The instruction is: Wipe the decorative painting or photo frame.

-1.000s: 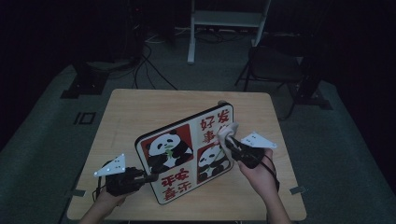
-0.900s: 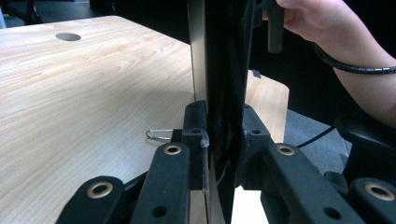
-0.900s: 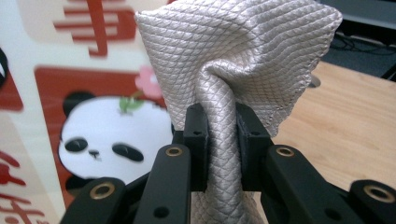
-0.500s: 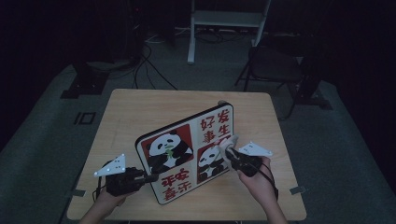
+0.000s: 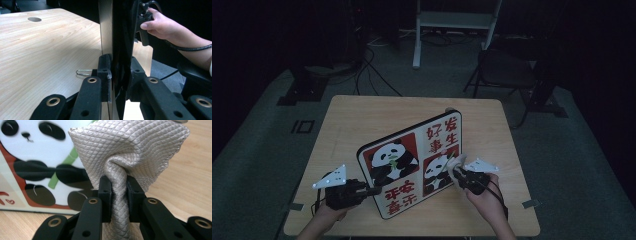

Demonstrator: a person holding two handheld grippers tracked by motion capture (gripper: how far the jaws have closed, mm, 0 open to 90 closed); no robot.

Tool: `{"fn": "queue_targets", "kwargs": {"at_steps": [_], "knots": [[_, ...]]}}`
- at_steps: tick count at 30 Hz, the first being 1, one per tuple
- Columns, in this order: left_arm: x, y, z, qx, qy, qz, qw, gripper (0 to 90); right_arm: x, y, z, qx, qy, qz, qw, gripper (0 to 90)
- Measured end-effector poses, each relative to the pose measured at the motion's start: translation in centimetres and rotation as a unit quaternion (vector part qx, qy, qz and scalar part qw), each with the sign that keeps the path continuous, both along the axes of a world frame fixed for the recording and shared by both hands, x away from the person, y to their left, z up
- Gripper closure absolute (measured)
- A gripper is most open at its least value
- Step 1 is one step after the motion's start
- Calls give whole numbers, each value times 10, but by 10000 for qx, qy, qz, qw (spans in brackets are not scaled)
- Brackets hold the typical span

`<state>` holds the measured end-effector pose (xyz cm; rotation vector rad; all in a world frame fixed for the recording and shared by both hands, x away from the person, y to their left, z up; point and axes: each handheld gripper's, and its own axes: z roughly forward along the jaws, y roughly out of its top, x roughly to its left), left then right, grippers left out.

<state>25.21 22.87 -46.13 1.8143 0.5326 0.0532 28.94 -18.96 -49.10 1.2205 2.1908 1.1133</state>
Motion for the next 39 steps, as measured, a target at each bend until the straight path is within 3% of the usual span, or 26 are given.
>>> {"fn": "queue_targets", "kwargs": {"at_steps": [17,35,39], "knots": [[0,0,0,1,13,12,10000,776,-2,2,-19,-180,326,11,9993,774],[0,0,1,10,13,62,10000,777,-1,4,-44,-361,777,69,9963,774],[-1,0,1,20,1,73,10000,777,-1,5,-45,-365,783,70,9962,774]]}}
